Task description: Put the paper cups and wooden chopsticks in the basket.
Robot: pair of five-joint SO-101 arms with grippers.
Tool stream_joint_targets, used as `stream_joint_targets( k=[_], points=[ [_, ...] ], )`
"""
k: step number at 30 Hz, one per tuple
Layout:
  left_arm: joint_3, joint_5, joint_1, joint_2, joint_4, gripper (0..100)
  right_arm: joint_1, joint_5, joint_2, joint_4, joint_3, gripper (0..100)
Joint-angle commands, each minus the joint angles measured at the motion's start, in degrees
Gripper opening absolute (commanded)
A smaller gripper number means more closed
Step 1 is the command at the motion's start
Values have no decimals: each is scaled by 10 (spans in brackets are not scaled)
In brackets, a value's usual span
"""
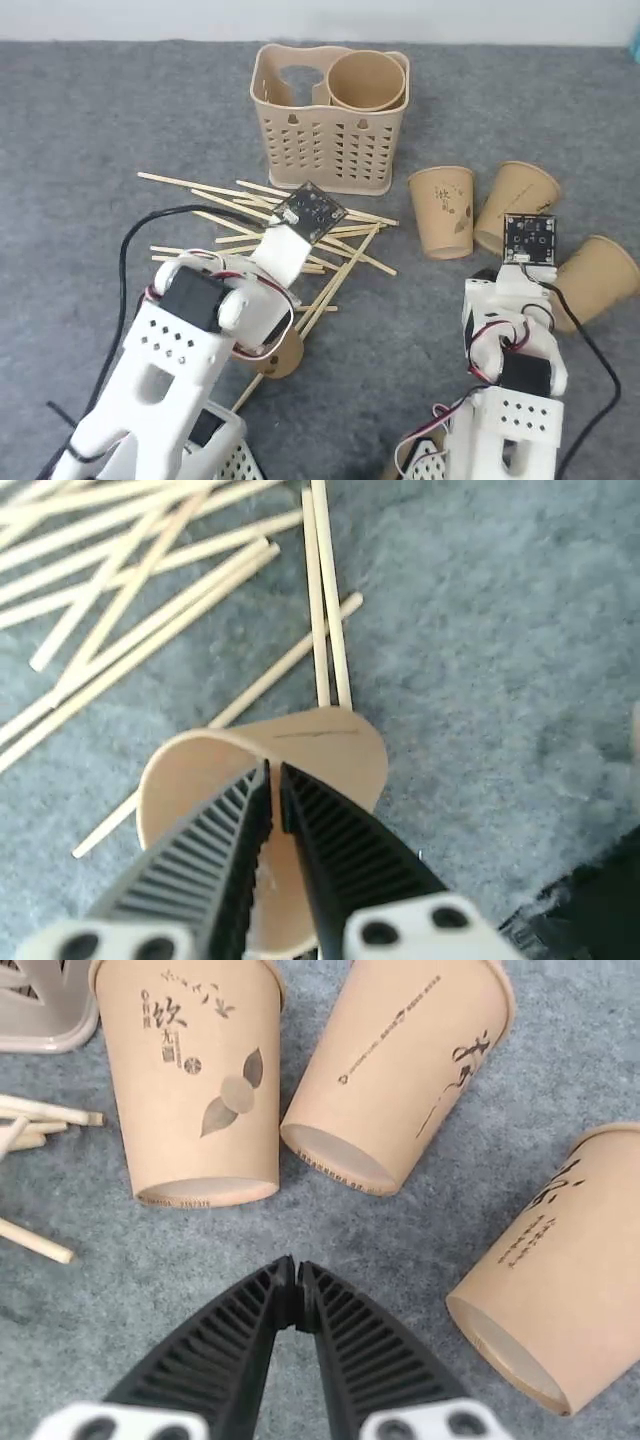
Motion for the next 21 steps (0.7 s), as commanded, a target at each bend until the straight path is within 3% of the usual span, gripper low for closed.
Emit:
stream_joint_targets(
  k=[1,7,21],
  points=[
    [14,4,2,-19,-15,74,0,13,-12,-14,-5,13],
    [22,6,0,-19,-17,179,-3,25,-12,-14,-4,13],
    [21,6,0,-20,-48,178,-4,28,-12,-15,-4,13]
  ],
)
